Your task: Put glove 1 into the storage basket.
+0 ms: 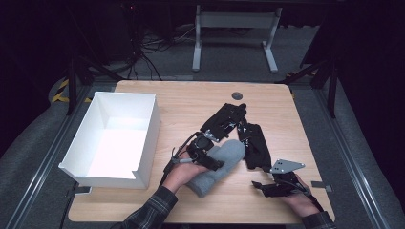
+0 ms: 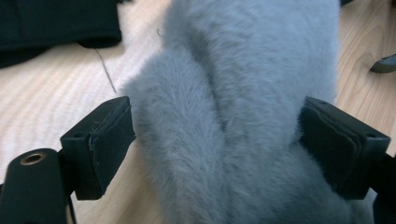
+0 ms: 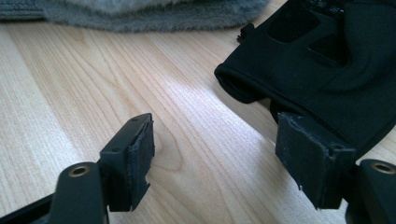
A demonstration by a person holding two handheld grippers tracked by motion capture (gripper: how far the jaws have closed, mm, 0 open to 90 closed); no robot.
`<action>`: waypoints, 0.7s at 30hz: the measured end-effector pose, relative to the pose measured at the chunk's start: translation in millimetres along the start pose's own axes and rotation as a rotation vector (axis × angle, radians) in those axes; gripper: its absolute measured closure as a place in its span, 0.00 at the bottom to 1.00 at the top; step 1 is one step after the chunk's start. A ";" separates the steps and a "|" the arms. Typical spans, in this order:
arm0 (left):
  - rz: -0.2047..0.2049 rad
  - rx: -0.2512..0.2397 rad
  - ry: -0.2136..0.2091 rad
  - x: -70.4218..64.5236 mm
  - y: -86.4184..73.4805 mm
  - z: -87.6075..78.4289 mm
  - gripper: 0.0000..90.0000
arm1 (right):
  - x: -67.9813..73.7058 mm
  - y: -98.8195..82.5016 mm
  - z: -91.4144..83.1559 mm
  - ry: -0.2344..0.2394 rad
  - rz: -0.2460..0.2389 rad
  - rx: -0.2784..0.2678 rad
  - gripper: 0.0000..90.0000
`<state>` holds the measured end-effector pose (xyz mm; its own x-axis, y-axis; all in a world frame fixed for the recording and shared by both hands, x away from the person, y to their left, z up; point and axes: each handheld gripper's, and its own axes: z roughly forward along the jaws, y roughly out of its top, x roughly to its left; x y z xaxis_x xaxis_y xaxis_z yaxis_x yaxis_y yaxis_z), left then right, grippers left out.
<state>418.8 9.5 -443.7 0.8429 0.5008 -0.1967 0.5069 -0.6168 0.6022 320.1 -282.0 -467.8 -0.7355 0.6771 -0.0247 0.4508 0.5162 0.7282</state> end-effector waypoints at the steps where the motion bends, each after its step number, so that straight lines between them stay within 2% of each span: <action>1: 0.000 0.006 -0.006 0.3 -0.4 1.8 0.16 | -0.1 -0.2 0.0 0.000 -0.002 -0.001 0.32; 6: -0.017 0.015 -0.019 2.1 -2.3 5.3 0.16 | -0.3 -0.7 0.1 0.002 -0.003 -0.005 0.32; 9: -0.023 0.025 -0.057 4.4 -3.5 6.6 0.20 | -0.5 -1.1 0.2 0.003 -0.004 -0.008 0.31; 14: -0.025 0.031 -0.105 5.8 -4.0 6.4 0.34 | -0.8 -1.9 0.5 0.006 -0.007 -0.015 0.30; 21: -0.032 0.090 -0.150 5.4 -0.2 5.0 0.56 | -0.8 -2.5 1.1 0.004 -0.007 -0.021 0.28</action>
<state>424.1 9.3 -448.8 0.8399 0.4292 -0.3322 0.5427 -0.6572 0.5230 320.1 -283.3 -470.4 -0.7406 0.6714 -0.0272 0.4348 0.5097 0.7424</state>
